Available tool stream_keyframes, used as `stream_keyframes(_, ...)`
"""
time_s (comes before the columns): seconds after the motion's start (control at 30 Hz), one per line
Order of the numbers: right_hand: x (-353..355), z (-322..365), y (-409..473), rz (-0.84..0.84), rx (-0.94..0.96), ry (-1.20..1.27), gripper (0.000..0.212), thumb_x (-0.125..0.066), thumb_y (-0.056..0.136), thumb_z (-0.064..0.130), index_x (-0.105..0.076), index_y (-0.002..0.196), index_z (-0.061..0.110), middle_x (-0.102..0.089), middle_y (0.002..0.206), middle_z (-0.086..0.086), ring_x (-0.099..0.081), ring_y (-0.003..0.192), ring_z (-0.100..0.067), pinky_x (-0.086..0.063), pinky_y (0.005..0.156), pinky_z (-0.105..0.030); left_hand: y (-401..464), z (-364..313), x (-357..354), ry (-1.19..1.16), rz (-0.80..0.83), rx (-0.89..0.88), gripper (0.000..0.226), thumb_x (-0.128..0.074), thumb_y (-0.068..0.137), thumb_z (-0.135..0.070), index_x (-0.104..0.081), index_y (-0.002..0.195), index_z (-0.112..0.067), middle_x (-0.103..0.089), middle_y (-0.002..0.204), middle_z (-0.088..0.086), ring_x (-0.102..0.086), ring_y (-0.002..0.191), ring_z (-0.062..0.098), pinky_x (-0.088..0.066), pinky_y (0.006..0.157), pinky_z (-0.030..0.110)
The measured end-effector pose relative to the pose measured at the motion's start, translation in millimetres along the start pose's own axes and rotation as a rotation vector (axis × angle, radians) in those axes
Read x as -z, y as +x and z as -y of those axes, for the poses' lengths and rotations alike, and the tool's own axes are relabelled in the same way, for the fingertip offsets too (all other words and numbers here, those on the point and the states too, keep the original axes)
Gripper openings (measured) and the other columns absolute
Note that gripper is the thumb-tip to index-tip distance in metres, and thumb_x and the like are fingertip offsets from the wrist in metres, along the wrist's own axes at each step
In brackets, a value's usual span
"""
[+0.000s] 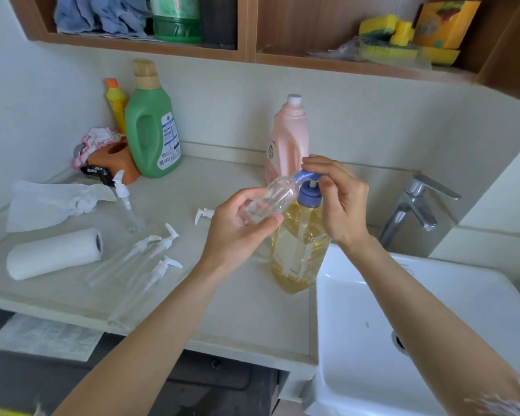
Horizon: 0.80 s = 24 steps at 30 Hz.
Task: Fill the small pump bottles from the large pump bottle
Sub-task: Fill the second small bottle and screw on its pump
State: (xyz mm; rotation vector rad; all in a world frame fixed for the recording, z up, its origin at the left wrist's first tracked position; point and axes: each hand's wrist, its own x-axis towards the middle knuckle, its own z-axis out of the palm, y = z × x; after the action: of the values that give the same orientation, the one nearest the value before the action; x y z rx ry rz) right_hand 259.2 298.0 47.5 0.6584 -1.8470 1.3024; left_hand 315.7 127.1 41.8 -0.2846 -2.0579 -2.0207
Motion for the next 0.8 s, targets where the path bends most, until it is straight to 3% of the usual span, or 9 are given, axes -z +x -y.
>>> stream_keyframes(0.3, -0.3, -2.4, -10.2, 0.019, 0.02, -0.024, 0.041, -0.036, 0.079, 0.007, -0.073, 0.096, 0.0, -0.068, 0.104, 0.001, -0.063, 0.106, -0.015, -0.049, 0.095, -0.038, -0.1, 7.6, 0.6, 0.06, -0.022, 0.012, 0.03, -0.08, 0.074, -0.012, -0.066, 0.099, -0.021, -0.063, 0.069, -0.017, -0.053, 0.055, 0.0, -0.039, 0.055, 0.014)
stream_keyframes(0.57, 16.1, 13.1, 12.3, 0.127, 0.015, -0.043, 0.041, -0.036, 0.088, 0.014, -0.072, 0.1, 0.0, -0.066, 0.106, 0.002, -0.061, 0.108, -0.012, -0.044, 0.098, -0.022, 0.1, -1.5, -5.3, 0.014, -0.045, 0.007, 0.034, -0.079, 0.075, -0.011, -0.062, 0.099, -0.028, -0.067, 0.079, -0.016, -0.055, 0.055, 0.0, -0.04, 0.057, 0.018)
stream_keyframes(0.8, 4.9, 8.1, -3.2, 0.015, 0.037, -0.02, 0.038, -0.038, 0.088, 0.01, -0.071, 0.102, 0.0, -0.066, 0.109, -0.002, -0.059, 0.113, -0.017, -0.044, 0.1, -0.029, -0.2, 2.8, -8.3, 0.008, -0.05, -0.025, 0.032, -0.075, 0.078, -0.004, -0.063, 0.101, -0.022, -0.066, 0.08, -0.01, -0.056, 0.057, -0.002, -0.041, 0.056, 0.01)
